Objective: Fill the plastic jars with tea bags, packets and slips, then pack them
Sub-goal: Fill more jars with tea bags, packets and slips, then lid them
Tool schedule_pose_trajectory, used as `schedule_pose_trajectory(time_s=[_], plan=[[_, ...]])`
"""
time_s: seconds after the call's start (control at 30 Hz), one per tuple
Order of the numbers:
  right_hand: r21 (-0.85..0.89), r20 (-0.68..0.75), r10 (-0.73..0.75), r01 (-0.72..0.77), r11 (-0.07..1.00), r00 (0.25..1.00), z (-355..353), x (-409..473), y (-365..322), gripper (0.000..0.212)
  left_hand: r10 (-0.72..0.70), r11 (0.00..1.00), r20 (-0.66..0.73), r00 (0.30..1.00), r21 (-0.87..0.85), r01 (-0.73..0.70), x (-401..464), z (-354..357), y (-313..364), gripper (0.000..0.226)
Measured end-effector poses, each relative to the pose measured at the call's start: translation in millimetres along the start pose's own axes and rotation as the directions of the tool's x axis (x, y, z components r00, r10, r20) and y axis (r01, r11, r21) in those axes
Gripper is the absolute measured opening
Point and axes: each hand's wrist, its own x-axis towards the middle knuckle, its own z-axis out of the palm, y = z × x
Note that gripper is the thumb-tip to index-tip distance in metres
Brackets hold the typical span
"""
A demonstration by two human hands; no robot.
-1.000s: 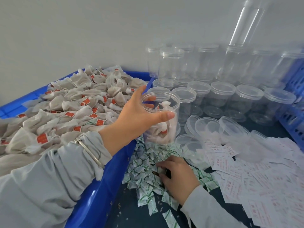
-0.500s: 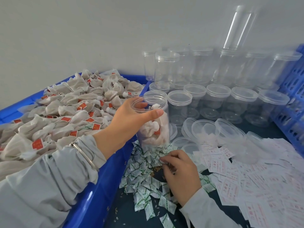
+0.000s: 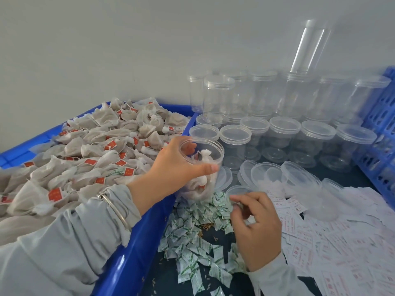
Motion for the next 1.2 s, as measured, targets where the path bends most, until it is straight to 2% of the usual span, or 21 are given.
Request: schedule_pose_trajectory(time_s=[0.1, 0.2, 0.27, 0.43, 0.53, 0.67, 0.83, 0.93, 1.03, 1.13, 1.2], plan=[[0.027, -0.076, 0.017, -0.015, 1.0, 0.997, -9, 15, -6, 0.017, 0.032, 0.997, 0.092, 0.995, 0.069, -0.039, -2, 1, -1, 0.075], [0.068, -0.122, -0.044, 0.053, 0.996, 0.991, -19, 33, -19, 0.018, 0.076, 0.982, 0.186, 0.98, 0.154, -0.106, -4, 1, -1, 0.081], [0.093, -0.117, -0.101, 0.113, 0.989, 0.988, -22, 45, -31, 0.019, 0.105, 0.969, 0.216, 0.971, 0.197, -0.149, -4, 2, -1, 0.087], [0.094, -0.077, -0.239, 0.246, 0.965, 0.968, -18, 68, -59, 0.024, 0.136, 0.97, 0.216, 0.967, 0.171, -0.175, -6, 1, -2, 0.08], [0.077, -0.018, -0.244, 0.245, 0.966, 0.97, -10, 76, -68, 0.023, 0.146, 0.97, 0.215, 0.966, 0.158, -0.182, -6, 1, -2, 0.083], [0.019, 0.148, -0.137, 0.136, 0.991, 0.979, -6, 73, -58, 0.031, 0.132, 0.976, 0.194, 0.972, 0.148, -0.162, -6, 1, -4, 0.092], [-0.035, 0.071, -0.049, 0.052, 0.998, 0.996, -27, 66, -29, 0.023, 0.113, 0.977, 0.202, 0.973, 0.158, -0.146, -5, 0, -3, 0.093], [-0.121, 0.04, -0.01, 0.015, 0.993, 0.999, -49, 64, -5, 0.031, 0.108, 0.98, 0.205, 0.973, 0.14, -0.138, -5, 0, -2, 0.088], [-0.199, 0.067, 0.12, -0.105, 0.974, 0.991, -71, 59, 23, 0.026, 0.105, 0.984, 0.201, 0.974, 0.124, -0.132, -5, -1, -2, 0.087], [-0.307, 0.229, 0.385, -0.309, 0.9, 0.894, -81, 47, 52, 0.022, 0.098, 0.984, 0.199, 0.975, 0.126, -0.124, -4, 0, -2, 0.09], [-0.433, 0.318, 0.471, -0.316, 0.844, 0.823, -82, 40, 64, 0.018, 0.096, 0.985, 0.189, 0.977, 0.12, -0.12, -3, 0, -2, 0.093]])
